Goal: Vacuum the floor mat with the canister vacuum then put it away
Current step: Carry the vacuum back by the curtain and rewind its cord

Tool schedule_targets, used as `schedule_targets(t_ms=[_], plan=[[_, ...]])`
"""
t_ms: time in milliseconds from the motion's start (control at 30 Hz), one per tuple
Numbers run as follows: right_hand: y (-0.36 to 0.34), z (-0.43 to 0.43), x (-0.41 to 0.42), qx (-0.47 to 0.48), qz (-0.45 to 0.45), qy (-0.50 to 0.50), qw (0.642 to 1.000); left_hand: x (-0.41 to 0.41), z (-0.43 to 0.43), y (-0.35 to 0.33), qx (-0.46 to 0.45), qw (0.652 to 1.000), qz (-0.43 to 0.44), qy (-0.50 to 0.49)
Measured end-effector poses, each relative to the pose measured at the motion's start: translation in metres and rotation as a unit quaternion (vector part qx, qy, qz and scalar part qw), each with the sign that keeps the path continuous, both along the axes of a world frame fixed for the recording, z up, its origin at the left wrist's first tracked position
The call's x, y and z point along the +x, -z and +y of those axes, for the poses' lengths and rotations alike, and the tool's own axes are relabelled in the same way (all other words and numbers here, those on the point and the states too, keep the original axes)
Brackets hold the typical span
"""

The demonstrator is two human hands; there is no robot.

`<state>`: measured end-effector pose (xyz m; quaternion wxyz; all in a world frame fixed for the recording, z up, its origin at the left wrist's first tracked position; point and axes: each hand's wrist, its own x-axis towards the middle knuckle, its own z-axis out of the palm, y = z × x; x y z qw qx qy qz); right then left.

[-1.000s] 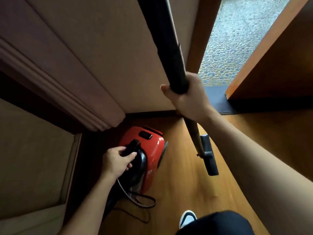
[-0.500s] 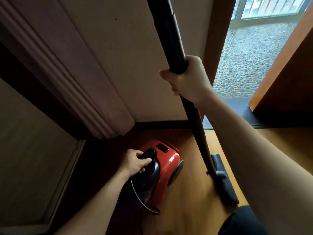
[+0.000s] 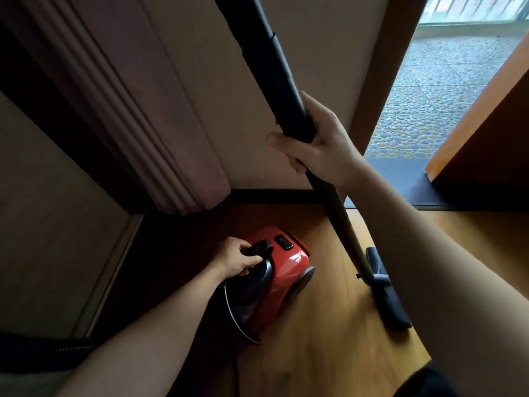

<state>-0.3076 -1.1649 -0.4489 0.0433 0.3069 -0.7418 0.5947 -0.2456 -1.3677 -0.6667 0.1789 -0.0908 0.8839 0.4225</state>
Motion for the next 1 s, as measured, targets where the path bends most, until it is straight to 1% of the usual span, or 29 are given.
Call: schedule_targets(t_ms=[167,267,300,367,433,500,567,600,633,667,733,867,933,1000], plan=[[0.012,-0.008,-0.009,0.014,0.006,0.025,1.0,-0.007,0.003,0.014,-0.003,1.0,0.009,0.011],[0.011,-0.011,-0.011,0.002,-0.006,0.037,0.999,-0.004,0.009,0.014,-0.057,0.997,0.041,0.039],[0.011,-0.012,-0.012,0.001,-0.006,0.041,0.999,-0.002,0.009,0.014,-0.067,0.996,0.053,0.035],[0.012,-0.012,-0.011,0.006,0.001,0.042,0.999,0.002,0.01,0.012,-0.054,0.995,0.082,0.009],[0.016,-0.012,-0.009,0.016,0.006,0.038,0.999,0.006,0.007,0.012,-0.096,0.984,0.149,-0.001],[0.021,-0.01,-0.007,0.028,0.01,0.036,0.999,0.015,0.007,0.01,-0.135,0.959,0.248,0.0],[0.025,-0.009,-0.005,0.043,0.009,0.036,0.998,0.029,0.013,0.007,-0.135,0.928,0.346,0.014],[0.027,-0.009,-0.004,0.045,0.004,0.035,0.998,0.037,0.017,0.005,-0.129,0.916,0.378,0.024],[0.028,-0.01,-0.003,0.045,-0.002,0.034,0.998,0.045,0.022,0.005,-0.116,0.913,0.389,0.035],[0.028,-0.01,-0.002,0.047,-0.007,0.033,0.998,0.055,0.028,0.006,-0.094,0.918,0.384,0.045],[0.027,-0.011,0.0,0.054,-0.006,0.033,0.998,0.073,0.04,0.011,-0.053,0.936,0.343,0.061],[0.027,-0.014,0.003,0.054,-0.007,0.033,0.998,0.099,0.051,0.036,-0.049,0.966,0.247,0.056],[0.028,-0.016,0.005,0.058,-0.001,0.031,0.998,0.103,0.051,0.042,-0.047,0.974,0.216,0.037],[0.028,-0.016,0.007,0.056,-0.001,0.022,0.998,0.103,0.053,0.042,-0.05,0.977,0.204,0.021]])
